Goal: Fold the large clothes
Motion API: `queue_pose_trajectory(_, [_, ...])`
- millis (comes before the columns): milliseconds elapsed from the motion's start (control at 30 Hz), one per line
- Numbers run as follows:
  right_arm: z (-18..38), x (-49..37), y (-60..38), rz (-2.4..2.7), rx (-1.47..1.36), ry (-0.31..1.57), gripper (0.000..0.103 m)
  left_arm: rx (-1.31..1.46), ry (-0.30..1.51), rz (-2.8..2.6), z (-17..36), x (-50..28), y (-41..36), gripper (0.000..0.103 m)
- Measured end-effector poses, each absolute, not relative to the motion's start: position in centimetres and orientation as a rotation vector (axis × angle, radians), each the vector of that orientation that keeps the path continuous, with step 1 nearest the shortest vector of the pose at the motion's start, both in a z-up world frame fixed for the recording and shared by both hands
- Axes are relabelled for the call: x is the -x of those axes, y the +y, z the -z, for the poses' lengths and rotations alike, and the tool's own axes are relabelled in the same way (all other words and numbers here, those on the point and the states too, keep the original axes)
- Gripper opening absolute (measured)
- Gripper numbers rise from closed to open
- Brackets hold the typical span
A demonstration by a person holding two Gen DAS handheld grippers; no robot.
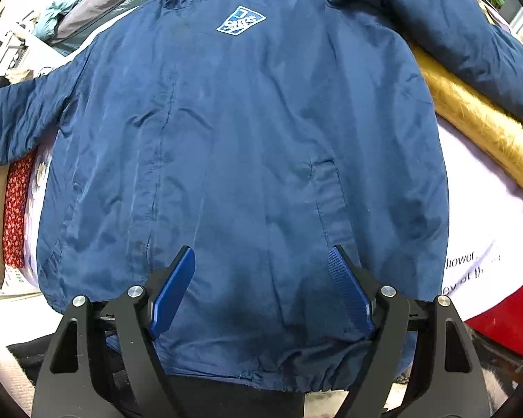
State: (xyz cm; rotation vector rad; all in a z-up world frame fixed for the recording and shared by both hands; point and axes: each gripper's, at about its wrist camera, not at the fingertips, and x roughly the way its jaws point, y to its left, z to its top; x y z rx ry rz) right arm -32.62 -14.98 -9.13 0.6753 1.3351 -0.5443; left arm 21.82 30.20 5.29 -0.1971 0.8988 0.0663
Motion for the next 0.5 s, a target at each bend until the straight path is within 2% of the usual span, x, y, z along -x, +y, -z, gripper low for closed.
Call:
queue_pose_trajectory(100, [9.6, 32.9, -15.1, 0.549, -0.691, 1.347, 0.078, -0.005, 0.797, -0.052, -6.8, -18.2, 27.4, 0.078])
queue_pose_trajectory(200, [9.8, 32.6, -14.9, 0.539, -0.691, 1.364, 0.078, -0.079, 0.711, -0.01, -8.5, -16.4, 26.3, 0.096])
queue_pose_trajectory(300, [9.9, 31.9, -14.5, 0.511, -0.667, 1.375, 0.078, 0.021, 0.748, -0.021, -9.2, -17.1, 28.0, 0.096])
queue_pose_trajectory(400, [9.9, 31.1, -14.0, 0.485, -0.628, 1.384, 0.078, 0.06, 0.693, -0.015, -10.4, -16.2, 29.2, 0.096])
queue_pose_trajectory(500, [10.2, 30.6, -13.4, 0.463, -0.597, 1.398, 0.078, 0.003, 0.755, 0.125, -9.3, -14.5, 26.6, 0.096])
